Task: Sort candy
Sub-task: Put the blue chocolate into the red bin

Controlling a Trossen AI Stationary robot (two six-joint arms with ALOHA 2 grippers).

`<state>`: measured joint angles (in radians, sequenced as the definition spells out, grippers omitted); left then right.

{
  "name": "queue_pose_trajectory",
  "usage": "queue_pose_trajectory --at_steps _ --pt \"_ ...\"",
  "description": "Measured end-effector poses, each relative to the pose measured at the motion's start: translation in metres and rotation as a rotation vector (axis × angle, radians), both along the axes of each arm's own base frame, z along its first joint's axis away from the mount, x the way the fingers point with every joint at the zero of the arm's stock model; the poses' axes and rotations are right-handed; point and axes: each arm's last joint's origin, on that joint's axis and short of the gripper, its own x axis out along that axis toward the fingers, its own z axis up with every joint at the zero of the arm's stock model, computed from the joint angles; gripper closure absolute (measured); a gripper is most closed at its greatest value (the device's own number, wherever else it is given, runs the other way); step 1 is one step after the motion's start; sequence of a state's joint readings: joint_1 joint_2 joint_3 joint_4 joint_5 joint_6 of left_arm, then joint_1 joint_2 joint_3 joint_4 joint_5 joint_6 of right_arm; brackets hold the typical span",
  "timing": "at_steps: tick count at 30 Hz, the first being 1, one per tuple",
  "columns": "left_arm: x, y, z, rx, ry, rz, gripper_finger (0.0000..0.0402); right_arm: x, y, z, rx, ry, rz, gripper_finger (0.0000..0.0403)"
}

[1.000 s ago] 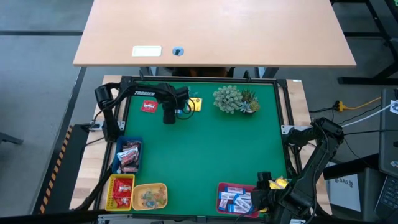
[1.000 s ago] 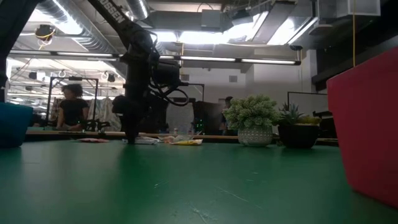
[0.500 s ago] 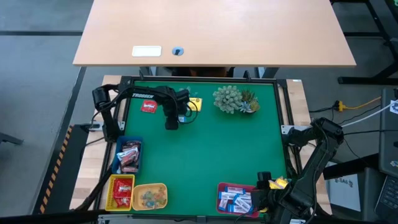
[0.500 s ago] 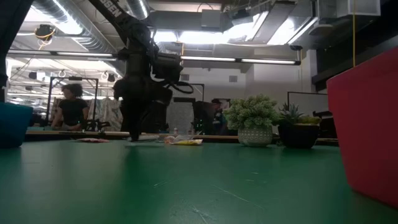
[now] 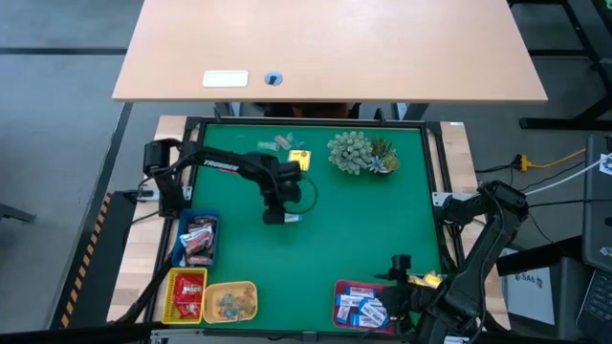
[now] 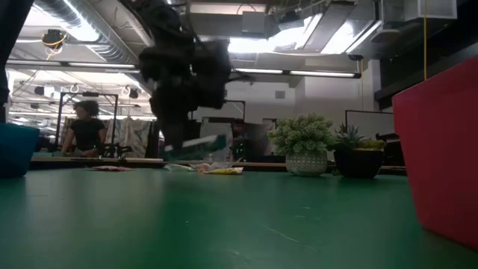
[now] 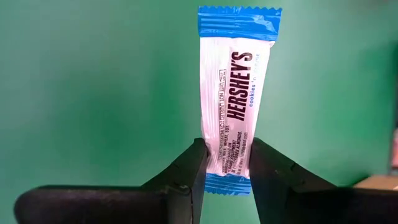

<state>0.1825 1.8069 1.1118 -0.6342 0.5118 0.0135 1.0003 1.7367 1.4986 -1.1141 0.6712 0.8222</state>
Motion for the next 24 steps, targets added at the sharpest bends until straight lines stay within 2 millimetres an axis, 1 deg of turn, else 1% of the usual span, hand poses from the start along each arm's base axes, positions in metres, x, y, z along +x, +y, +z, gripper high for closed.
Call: queue_pose_trajectory --at_steps 4,12,14,18,24 --pt "0.014 -0.027 0.004 -0.03 -0.072 0.022 0.0312 0.016 -0.008 0.001 -0.053 -0.028 0.018 0.018" --pt "0.036 -0.077 0.017 -0.073 -0.296 -0.04 0.0312 0.067 -0.032 0.007 -0.098 -0.058 0.139 0.018" --pt "0.039 -0.087 0.021 -0.082 -0.348 -0.061 0.0312 0.079 -0.038 0.009 -0.11 -0.057 0.189 0.018" --pt "0.044 -0.107 0.028 -0.097 -0.455 -0.112 0.0312 0.099 -0.052 0.011 -0.078 -0.055 0.275 0.018" --pt "0.049 -0.127 0.039 -0.123 -0.606 -0.166 0.0312 0.118 -0.067 0.014 0.004 -0.057 0.361 0.018"
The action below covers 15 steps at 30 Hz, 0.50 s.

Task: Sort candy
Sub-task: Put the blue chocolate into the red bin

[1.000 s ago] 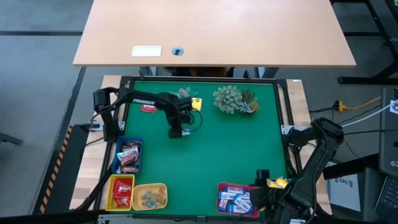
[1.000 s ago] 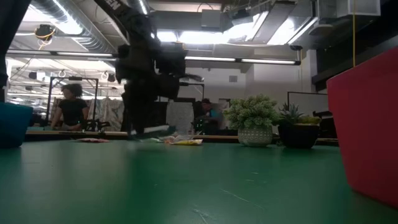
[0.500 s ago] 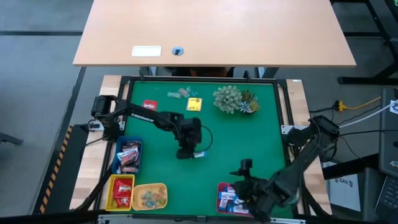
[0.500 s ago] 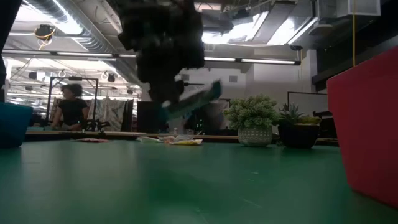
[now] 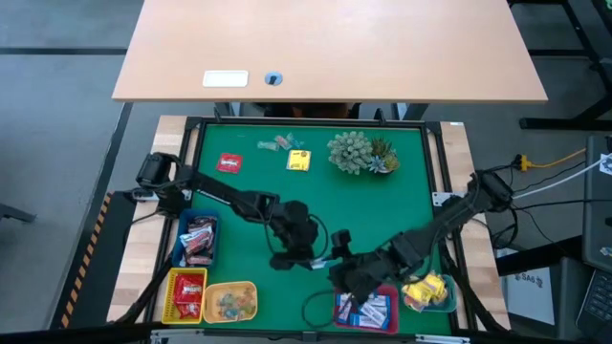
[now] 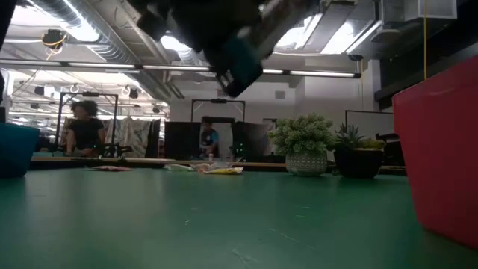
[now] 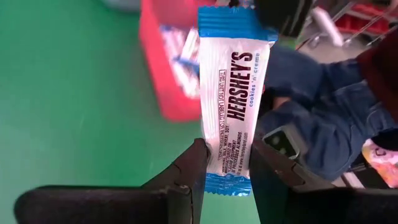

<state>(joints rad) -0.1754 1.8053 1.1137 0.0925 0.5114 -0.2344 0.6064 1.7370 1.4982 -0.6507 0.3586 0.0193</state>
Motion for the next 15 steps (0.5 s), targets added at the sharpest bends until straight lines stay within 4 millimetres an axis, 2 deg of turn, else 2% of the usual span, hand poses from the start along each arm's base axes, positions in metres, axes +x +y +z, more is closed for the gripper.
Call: queue_pose_trajectory --at_steps 11,15 --pt "0.005 -0.016 0.016 -0.036 -0.186 -0.037 0.0311 0.005 -0.004 0.001 -0.008 -0.005 0.069 0.0182" --pt "0.005 -0.016 0.017 -0.037 -0.194 -0.037 0.0311 0.005 -0.003 0.001 -0.008 -0.005 0.07 0.0205"
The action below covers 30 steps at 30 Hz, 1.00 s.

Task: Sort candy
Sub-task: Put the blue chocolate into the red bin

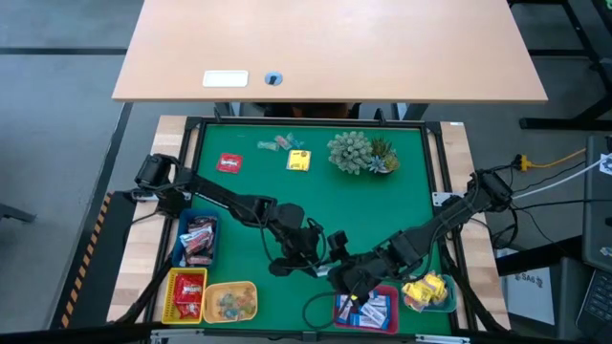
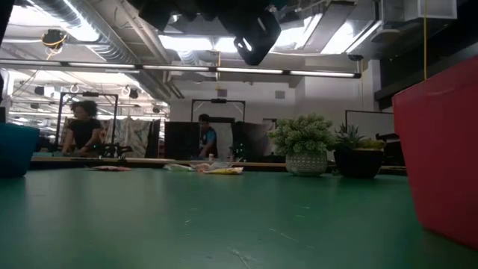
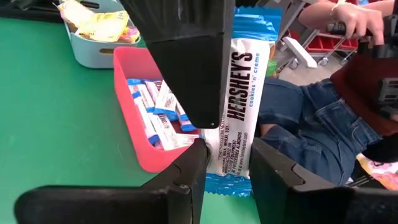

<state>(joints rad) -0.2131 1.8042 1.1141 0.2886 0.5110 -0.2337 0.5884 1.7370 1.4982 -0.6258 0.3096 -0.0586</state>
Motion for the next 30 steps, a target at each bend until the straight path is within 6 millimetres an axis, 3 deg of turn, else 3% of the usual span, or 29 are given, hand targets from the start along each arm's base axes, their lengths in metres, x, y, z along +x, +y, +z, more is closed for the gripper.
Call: queue_pose_trajectory --at_steps 15,21,30 --pt "0.0001 0.0001 0.0 0.002 -0.001 0.004 0.0311 -0.0002 -0.0001 -0.0002 -0.002 0.002 0.001 0.0347" --pt "0.0003 0.0003 -0.0001 0.008 -0.002 0.019 0.0307 -0.0005 0.0 -0.0004 -0.002 0.007 0.005 0.0365" --pt "0.0002 -0.005 -0.0029 0.096 0.002 0.196 0.0252 -0.0035 -0.0004 -0.0029 0.024 0.07 0.038 0.0367"
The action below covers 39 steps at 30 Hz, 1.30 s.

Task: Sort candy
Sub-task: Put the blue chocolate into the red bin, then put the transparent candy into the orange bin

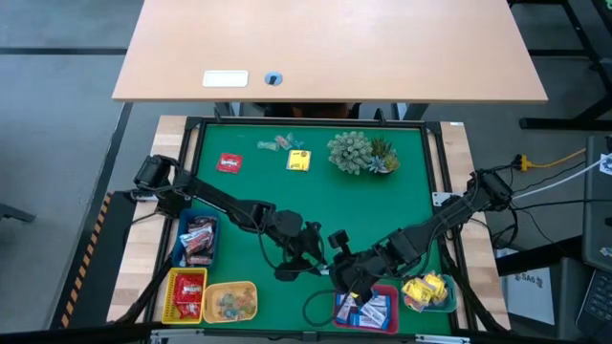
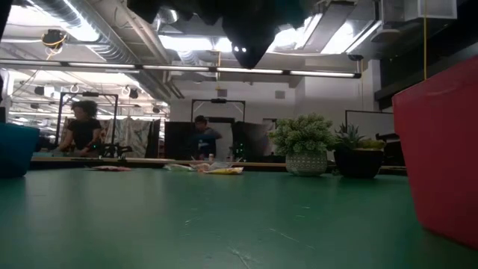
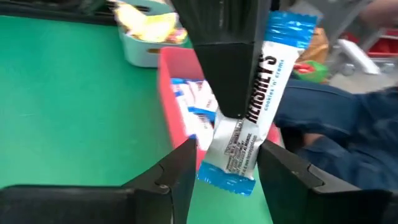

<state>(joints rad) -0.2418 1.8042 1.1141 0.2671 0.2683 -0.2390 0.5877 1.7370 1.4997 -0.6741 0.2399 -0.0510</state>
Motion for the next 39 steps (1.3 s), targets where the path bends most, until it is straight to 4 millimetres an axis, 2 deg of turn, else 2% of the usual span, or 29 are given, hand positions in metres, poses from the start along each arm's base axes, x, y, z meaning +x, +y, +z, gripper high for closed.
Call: queue_pose_trajectory --at_steps 3,11,20,27,31,39 --pt "0.0 -0.001 0.0 0.01 -0.006 0.025 0.0246 -0.003 0.0 0.003 0.052 0.066 -0.013 0.0367" --pt "0.0 -0.005 0.001 0.048 -0.03 0.019 0.0245 -0.012 0.009 0.005 0.344 0.293 0.016 0.0368" --pt "-0.001 -0.004 0.001 0.051 -0.029 0.017 0.0245 -0.027 0.027 0.005 0.45 0.413 0.011 0.0368" --pt "0.0 -0.003 0.001 0.063 -0.032 0.046 0.0245 -0.035 0.037 0.005 0.465 0.435 -0.009 0.0363" --pt "0.001 0.0 0.001 0.107 -0.041 0.144 0.0245 -0.036 0.037 0.004 0.479 0.453 -0.044 0.0336" --pt "0.002 0.002 0.001 0.144 -0.049 0.231 0.0245 -0.042 0.03 -0.001 0.405 0.515 -0.131 0.0249"
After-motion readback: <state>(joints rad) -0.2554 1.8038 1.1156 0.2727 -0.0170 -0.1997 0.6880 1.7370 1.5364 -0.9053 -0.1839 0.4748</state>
